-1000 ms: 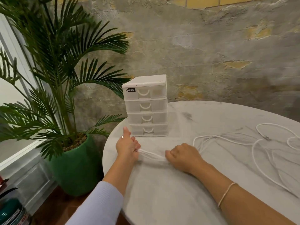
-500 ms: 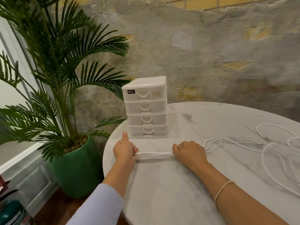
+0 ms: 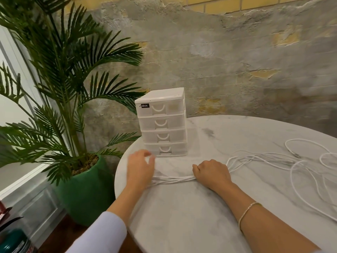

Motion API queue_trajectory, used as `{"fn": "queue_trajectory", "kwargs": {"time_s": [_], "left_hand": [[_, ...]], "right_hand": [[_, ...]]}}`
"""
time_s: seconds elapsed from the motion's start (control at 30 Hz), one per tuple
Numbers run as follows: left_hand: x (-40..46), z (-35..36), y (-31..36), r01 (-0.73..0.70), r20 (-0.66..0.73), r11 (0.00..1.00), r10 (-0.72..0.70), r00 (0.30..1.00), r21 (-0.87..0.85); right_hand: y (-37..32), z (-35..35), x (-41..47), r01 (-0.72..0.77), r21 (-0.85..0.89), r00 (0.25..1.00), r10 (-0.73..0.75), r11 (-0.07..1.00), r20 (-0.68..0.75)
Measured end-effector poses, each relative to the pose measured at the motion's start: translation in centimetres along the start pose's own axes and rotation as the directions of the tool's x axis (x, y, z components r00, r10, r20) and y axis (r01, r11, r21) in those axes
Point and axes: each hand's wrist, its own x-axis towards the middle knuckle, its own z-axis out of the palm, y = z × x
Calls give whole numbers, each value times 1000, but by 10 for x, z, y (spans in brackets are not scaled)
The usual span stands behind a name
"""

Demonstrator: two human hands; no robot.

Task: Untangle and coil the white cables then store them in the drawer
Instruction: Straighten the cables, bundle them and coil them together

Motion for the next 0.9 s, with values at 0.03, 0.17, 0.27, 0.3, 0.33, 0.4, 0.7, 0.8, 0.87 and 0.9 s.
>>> {"fn": "queue_trajectory", "kwargs": {"time_s": [0.03,0.17,0.27,0.3,0.33,0.4,0.7,0.8,0.87,0.9], "left_hand": [[-4,9,10,-100,110,995,102,989,-26],[-31,43,42,-396,497,918,333,802,24],[-39,50,43,-445,517,888,331,789,111],[-39,50,43,-460,522,876,326,788,147],[-40,47,42,-483,532,853,319,784,199],[-37,40,38,-531,553,790,307,775,306],[-2,6,16,-452,716,860,161,679,235],[-2,0,24,-462,775,874,186,604,150],[1,-1,24,-475,783,867,186,594,154],[3,-1,22,-479,775,862,187,604,165]], "right_hand": [[0,0,0,-2,7,1000,2,1000,-8],[3,2,-1,-9,42,998,11,999,-63],[8,2,2,-74,44,990,79,996,-115],[10,0,3,-107,44,985,112,993,-131],[14,-2,4,-141,49,979,146,989,-144],[20,-5,6,-192,59,967,199,980,-162],[9,-1,8,-29,8,998,29,1000,-51],[17,-5,8,-96,24,994,97,995,-48],[18,-6,8,-116,14,992,117,993,-39],[17,-7,7,-121,11,992,121,993,-34]]}}
